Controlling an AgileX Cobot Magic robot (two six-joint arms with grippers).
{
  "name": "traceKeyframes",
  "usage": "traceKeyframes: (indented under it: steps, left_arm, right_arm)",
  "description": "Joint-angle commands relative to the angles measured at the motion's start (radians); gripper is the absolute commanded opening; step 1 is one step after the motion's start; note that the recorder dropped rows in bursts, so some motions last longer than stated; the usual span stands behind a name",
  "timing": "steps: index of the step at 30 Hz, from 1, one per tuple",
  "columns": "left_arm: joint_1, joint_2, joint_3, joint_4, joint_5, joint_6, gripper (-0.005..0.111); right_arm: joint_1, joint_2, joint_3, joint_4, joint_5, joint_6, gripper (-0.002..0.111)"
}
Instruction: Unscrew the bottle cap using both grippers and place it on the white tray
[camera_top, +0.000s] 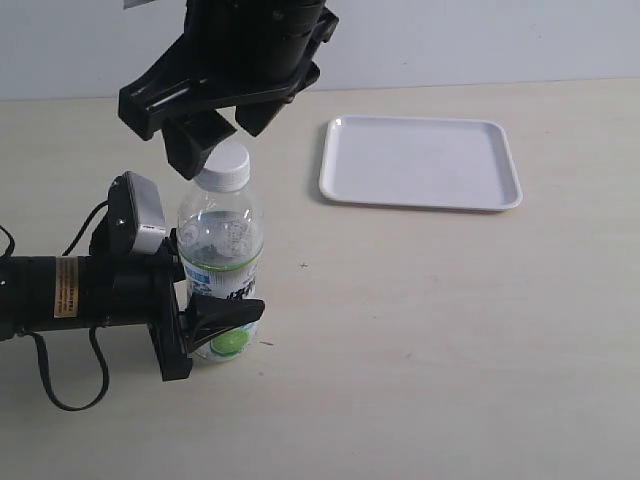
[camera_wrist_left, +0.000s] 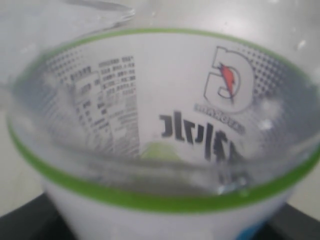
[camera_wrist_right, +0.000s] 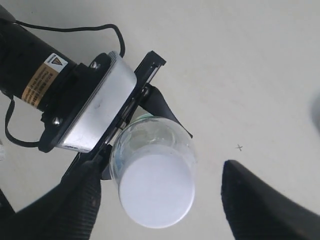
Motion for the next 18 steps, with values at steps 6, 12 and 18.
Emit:
traceKeyframes:
  steps: [6, 12, 18]
  left_arm:
    - [-0.008, -0.007, 0.0, -0.013, -0.022, 0.004, 0.0]
    - [-0.008, -0.007, 0.0, -0.013, -0.022, 0.004, 0.0]
    - [-0.008, -0.007, 0.0, -0.013, -0.022, 0.004, 0.0]
  right_arm:
    - [0.002, -0.005, 0.017, -0.002, -0.009, 0.002, 0.065]
    - [0.002, 0.016, 0.017, -0.002, -0.011, -0.002, 0.065]
    - [0.002, 0.037, 0.017, -0.004, -0.009, -0.014, 0.065]
